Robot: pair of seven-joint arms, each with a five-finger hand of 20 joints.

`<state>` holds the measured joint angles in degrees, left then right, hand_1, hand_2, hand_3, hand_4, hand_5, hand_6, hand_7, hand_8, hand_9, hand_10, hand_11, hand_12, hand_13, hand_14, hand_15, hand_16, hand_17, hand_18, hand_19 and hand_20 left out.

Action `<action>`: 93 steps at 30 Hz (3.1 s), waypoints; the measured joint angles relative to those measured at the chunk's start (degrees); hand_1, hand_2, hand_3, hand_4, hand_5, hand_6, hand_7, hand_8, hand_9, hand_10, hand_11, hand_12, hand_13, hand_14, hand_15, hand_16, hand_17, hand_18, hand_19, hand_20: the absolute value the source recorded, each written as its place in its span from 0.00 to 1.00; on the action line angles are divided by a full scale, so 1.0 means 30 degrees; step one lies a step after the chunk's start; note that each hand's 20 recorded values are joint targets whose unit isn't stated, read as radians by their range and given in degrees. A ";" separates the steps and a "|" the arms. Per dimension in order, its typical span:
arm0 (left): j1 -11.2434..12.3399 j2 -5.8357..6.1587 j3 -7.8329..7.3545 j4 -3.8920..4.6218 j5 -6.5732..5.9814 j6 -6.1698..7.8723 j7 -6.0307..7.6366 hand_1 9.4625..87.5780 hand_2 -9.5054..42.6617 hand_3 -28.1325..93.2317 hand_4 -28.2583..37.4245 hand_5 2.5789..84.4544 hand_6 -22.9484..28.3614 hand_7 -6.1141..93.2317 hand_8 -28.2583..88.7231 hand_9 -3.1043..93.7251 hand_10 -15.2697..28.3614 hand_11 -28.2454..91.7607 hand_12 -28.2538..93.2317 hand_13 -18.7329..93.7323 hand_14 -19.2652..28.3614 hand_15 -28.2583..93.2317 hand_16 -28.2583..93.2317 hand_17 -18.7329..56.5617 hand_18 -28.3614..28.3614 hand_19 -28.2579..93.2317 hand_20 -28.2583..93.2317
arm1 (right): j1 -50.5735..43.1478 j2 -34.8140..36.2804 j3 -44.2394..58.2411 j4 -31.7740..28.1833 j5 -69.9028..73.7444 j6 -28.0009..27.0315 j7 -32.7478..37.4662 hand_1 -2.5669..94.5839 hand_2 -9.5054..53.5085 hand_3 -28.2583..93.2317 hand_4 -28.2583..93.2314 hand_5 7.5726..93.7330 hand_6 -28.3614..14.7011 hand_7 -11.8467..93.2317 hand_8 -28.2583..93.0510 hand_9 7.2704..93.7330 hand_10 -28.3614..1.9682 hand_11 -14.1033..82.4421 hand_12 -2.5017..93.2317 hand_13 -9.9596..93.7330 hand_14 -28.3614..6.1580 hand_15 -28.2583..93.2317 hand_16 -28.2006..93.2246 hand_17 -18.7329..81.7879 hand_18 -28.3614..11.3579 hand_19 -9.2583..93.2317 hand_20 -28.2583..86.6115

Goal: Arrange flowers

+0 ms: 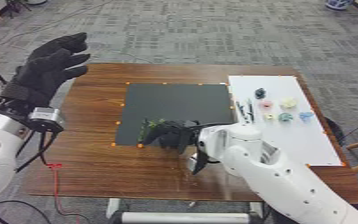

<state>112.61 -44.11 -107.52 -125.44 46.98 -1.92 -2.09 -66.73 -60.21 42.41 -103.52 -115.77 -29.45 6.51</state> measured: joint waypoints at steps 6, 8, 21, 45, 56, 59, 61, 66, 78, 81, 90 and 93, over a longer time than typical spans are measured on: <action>0.0000 0.0013 0.0005 -0.0006 -0.0004 -0.0003 0.0020 0.21 0.09 0.79 0.02 0.25 0.47 0.27 0.16 0.20 0.56 0.42 0.40 0.23 0.66 0.59 0.20 0.11 0.84 0.56 0.33 | 0.0804 -0.0015 -0.0980 0.0509 -0.0400 0.0508 0.0853 0.18 0.71 1.00 0.16 0.41 0.69 0.24 0.13 0.93 0.64 0.81 0.42 0.90 0.54 0.91 0.56 0.76 0.13 1.00 0.86; 0.0000 0.0013 0.0006 -0.0007 -0.0004 -0.0006 0.0024 0.21 0.09 0.79 0.02 0.25 0.47 0.27 0.15 0.20 0.56 0.42 0.40 0.23 0.66 0.59 0.20 0.11 0.84 0.56 0.33 | 0.1017 -0.0014 -0.1246 0.0608 -0.0540 0.0683 0.1199 0.18 0.71 1.00 0.15 0.41 0.68 0.24 0.13 0.93 0.64 0.82 0.42 0.90 0.55 0.91 0.56 0.77 0.12 1.00 0.86; -0.0223 0.0013 0.0200 0.0053 -0.0005 -0.0009 0.0031 0.21 0.09 0.80 0.00 0.25 0.47 0.28 0.15 0.21 0.57 0.42 0.40 0.23 0.67 0.60 0.19 0.11 0.84 0.56 0.33 | 0.1845 0.0244 -0.1902 0.0855 -0.0677 0.1422 0.2060 0.17 0.71 1.00 0.15 0.44 0.66 0.25 0.13 0.94 0.65 0.82 0.42 0.91 0.56 0.91 0.56 0.78 0.12 1.00 0.87; -0.0050 0.0013 0.0049 0.0038 -0.0025 0.0008 0.0147 0.21 0.08 0.81 0.00 0.26 0.47 0.28 0.15 0.22 0.57 0.43 0.40 0.24 0.68 0.61 0.19 0.11 0.84 0.57 0.32 | 0.1051 0.0887 -0.1210 -0.0109 -0.0791 0.1420 0.1514 0.16 0.70 1.00 0.14 0.45 0.68 0.25 0.13 0.93 0.65 0.81 0.43 0.91 0.56 0.91 0.56 0.77 0.12 1.00 0.87; 0.0026 -0.0011 0.0042 0.0011 -0.0028 0.0003 0.0145 0.21 0.09 0.80 0.00 0.26 0.48 0.27 0.15 0.21 0.57 0.42 0.39 0.24 0.68 0.61 0.19 0.11 0.85 0.57 0.32 | 0.2369 0.0719 -0.2849 0.1083 -0.1132 0.1507 0.2123 0.16 0.70 1.00 0.13 0.44 0.68 0.25 0.13 0.93 0.65 0.81 0.43 0.91 0.56 0.91 0.56 0.77 0.13 1.00 0.87; 0.0128 -0.0012 -0.0001 -0.0006 -0.0028 0.0003 0.0141 0.21 0.09 0.80 0.00 0.26 0.48 0.27 0.15 0.21 0.57 0.42 0.39 0.24 0.68 0.60 0.19 0.11 0.84 0.57 0.32 | 0.2439 0.0659 -0.2872 0.1141 -0.1129 0.1500 0.2239 0.16 0.70 1.00 0.13 0.45 0.68 0.25 0.13 0.94 0.65 0.81 0.43 0.91 0.56 0.91 0.56 0.78 0.13 1.00 0.87; 0.0158 -0.0028 -0.0001 -0.0006 -0.0028 0.0002 0.0137 0.21 0.09 0.80 0.00 0.26 0.48 0.27 0.15 0.21 0.57 0.42 0.40 0.24 0.68 0.60 0.19 0.11 0.84 0.56 0.32 | 0.2502 0.0638 -0.2902 0.1224 -0.1110 0.1501 0.2278 0.16 0.70 1.00 0.13 0.45 0.68 0.25 0.13 0.94 0.65 0.81 0.42 0.91 0.56 0.91 0.56 0.78 0.13 1.00 0.87; 0.0158 -0.0036 0.0016 0.0003 -0.0028 0.0001 0.0134 0.21 0.10 0.80 0.00 0.25 0.48 0.27 0.15 0.21 0.57 0.42 0.40 0.23 0.67 0.60 0.19 0.11 0.84 0.56 0.32 | 0.2718 0.0632 -0.3064 0.1321 -0.1081 0.1546 0.2295 0.16 0.70 1.00 0.14 0.46 0.68 0.25 0.13 0.94 0.65 0.81 0.42 0.91 0.56 0.91 0.56 0.77 0.13 1.00 0.87; 0.0150 -0.0027 -0.0004 0.0016 -0.0033 0.0005 0.0152 0.20 0.10 0.80 0.02 0.25 0.48 0.27 0.16 0.20 0.56 0.41 0.39 0.23 0.66 0.59 0.19 0.11 0.83 0.56 0.32 | 0.2862 0.0701 -0.3035 0.1467 -0.1081 0.1687 0.2222 0.16 0.70 1.00 0.14 0.46 0.68 0.25 0.13 0.93 0.64 0.81 0.43 0.91 0.55 0.91 0.56 0.77 0.13 1.00 0.87; 0.0183 -0.0037 -0.0057 0.0006 -0.0033 0.0005 0.0161 0.21 0.10 0.80 0.02 0.25 0.48 0.26 0.16 0.20 0.56 0.41 0.39 0.23 0.66 0.59 0.19 0.11 0.83 0.56 0.32 | 0.2364 0.0853 -0.2528 0.1178 -0.1174 0.1548 0.2101 0.16 0.69 1.00 0.14 0.46 0.68 0.25 0.13 0.93 0.64 0.81 0.43 0.91 0.55 0.91 0.56 0.77 0.13 1.00 0.87; 0.0207 -0.0053 -0.0149 0.0003 -0.0033 0.0009 0.0189 0.20 0.10 0.80 0.04 0.24 0.47 0.26 0.16 0.19 0.55 0.41 0.39 0.23 0.65 0.58 0.20 0.11 0.83 0.55 0.33 | 0.1167 0.1311 -0.1735 0.0240 -0.1515 0.1267 0.1596 0.16 0.69 1.00 0.13 0.46 0.69 0.25 0.13 0.93 0.64 0.81 0.42 0.91 0.55 0.91 0.56 0.77 0.13 1.00 0.87; 0.0204 -0.0053 -0.0150 0.0004 -0.0033 0.0013 0.0202 0.21 0.11 0.79 0.04 0.24 0.47 0.26 0.16 0.19 0.55 0.41 0.39 0.23 0.65 0.58 0.20 0.11 0.83 0.55 0.33 | 0.1179 0.1330 -0.1761 0.0244 -0.1558 0.1293 0.1532 0.16 0.69 1.00 0.13 0.46 0.69 0.25 0.13 0.93 0.64 0.81 0.42 0.91 0.55 0.91 0.56 0.77 0.13 1.00 0.87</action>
<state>113.22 -44.27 -107.97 -125.43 46.88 -1.88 -1.48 -63.19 -56.22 37.13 -102.79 -120.45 -25.57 11.10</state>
